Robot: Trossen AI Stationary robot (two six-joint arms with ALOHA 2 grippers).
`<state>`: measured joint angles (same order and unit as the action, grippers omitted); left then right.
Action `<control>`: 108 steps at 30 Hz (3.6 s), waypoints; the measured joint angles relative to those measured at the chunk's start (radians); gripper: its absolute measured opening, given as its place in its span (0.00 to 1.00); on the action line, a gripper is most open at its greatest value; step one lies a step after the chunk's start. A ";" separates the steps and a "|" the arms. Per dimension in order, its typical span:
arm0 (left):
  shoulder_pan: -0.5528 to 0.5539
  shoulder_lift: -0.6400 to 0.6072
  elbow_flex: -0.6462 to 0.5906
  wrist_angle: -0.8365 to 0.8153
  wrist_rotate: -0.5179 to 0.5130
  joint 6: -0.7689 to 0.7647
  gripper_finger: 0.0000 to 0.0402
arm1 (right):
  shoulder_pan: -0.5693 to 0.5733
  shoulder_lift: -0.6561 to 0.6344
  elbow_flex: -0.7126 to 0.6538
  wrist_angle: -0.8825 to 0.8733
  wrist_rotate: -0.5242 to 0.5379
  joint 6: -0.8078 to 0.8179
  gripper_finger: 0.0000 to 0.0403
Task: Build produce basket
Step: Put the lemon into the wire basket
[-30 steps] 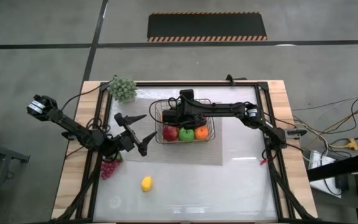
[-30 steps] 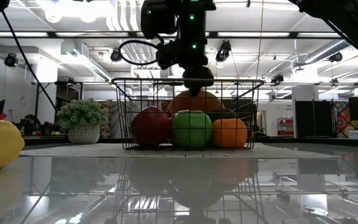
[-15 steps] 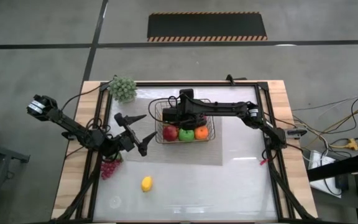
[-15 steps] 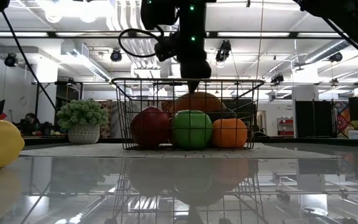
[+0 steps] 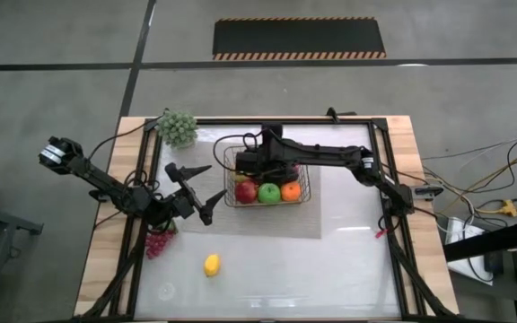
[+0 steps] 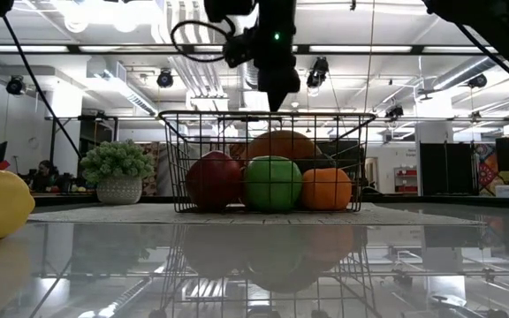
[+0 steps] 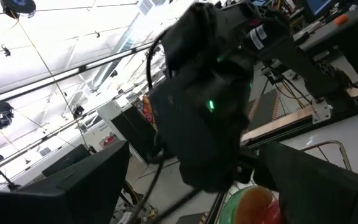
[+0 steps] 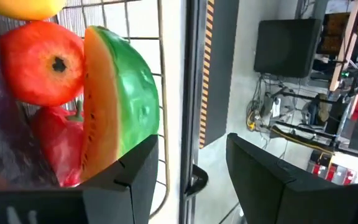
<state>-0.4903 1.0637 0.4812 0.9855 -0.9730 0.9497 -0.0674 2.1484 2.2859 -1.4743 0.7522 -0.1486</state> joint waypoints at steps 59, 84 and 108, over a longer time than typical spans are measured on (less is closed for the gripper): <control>-0.223 0.449 0.675 -1.856 0.754 -2.524 0.89 | 0.455 -0.934 -1.515 1.674 -0.255 -0.051 0.24; -0.203 0.639 0.606 -1.676 0.755 -2.561 0.89 | 0.456 -0.934 -1.538 1.665 -0.259 -0.013 0.21; -0.203 0.620 0.592 -1.659 0.699 -2.515 0.26 | 0.456 -0.934 -1.573 1.658 -0.259 0.046 0.18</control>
<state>-0.6933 1.6837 1.0729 -0.6735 -0.2735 -1.5657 0.3885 1.2148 0.7132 0.1841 0.4932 -0.1030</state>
